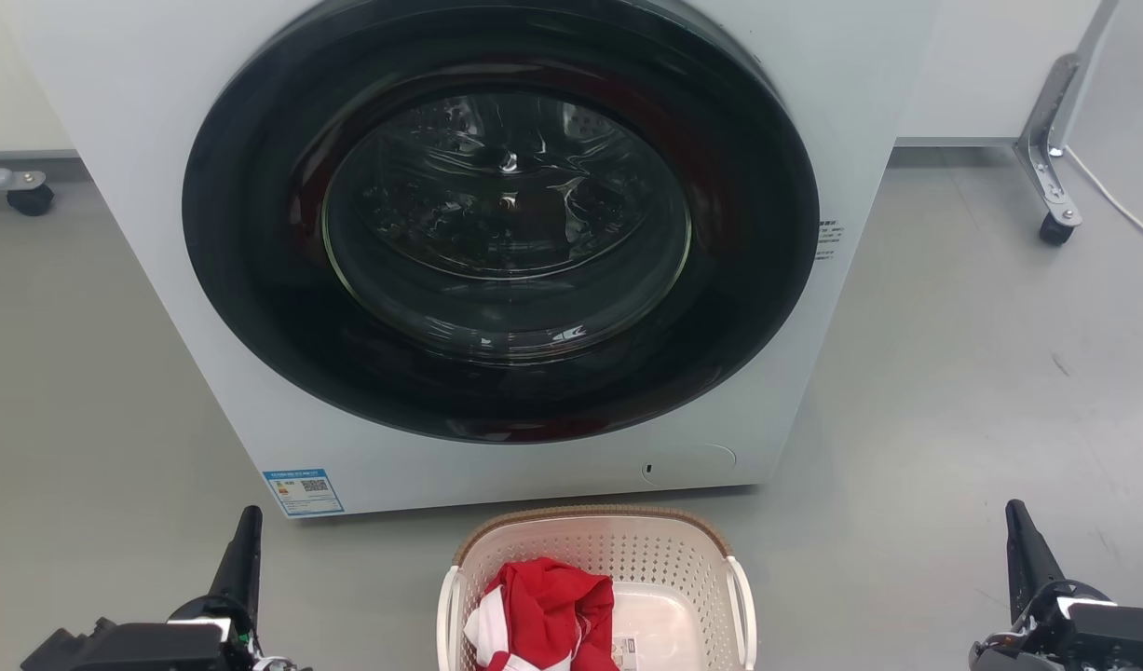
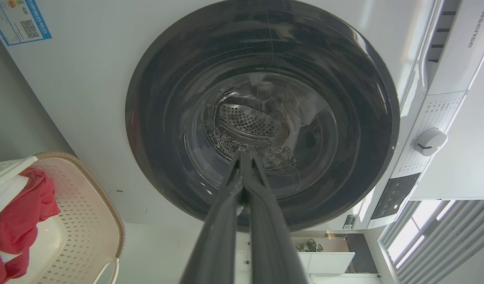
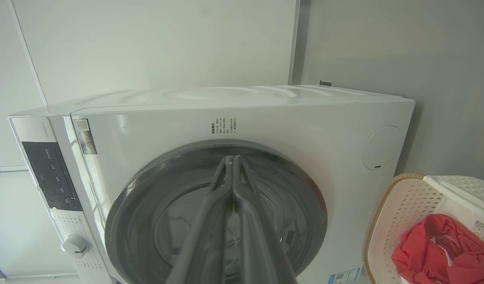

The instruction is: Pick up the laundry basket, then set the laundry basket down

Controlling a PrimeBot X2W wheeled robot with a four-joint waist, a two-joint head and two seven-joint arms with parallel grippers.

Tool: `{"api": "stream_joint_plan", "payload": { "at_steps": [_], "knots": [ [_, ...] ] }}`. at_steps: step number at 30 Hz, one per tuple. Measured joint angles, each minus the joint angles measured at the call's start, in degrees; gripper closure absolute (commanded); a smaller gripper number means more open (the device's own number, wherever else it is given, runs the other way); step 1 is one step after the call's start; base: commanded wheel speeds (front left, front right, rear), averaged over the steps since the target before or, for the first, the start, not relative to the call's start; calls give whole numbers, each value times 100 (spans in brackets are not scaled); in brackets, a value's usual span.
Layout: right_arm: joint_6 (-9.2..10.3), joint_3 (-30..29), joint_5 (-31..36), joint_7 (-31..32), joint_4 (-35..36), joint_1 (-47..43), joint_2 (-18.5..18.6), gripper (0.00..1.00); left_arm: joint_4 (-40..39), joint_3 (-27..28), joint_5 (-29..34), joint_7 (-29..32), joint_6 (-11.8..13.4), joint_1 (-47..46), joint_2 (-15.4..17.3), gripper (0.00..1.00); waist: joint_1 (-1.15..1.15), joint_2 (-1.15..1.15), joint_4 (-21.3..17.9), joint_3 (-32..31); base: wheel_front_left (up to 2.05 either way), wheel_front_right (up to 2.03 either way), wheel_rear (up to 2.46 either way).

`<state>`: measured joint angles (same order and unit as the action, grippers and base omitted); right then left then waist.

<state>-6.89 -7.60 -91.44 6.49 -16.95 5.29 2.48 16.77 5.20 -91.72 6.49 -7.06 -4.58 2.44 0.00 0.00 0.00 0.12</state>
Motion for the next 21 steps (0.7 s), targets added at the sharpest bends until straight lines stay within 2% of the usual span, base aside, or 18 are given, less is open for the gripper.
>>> {"api": "stream_joint_plan", "payload": {
  "at_steps": [21],
  "knots": [
    [0, 0, 0, 0, 0, 0, 0, 100, -1, 0, 0, 0, 0, 0, 0, 100, 0, 0, 0, 0, 0, 0, 0]
  ]
}}
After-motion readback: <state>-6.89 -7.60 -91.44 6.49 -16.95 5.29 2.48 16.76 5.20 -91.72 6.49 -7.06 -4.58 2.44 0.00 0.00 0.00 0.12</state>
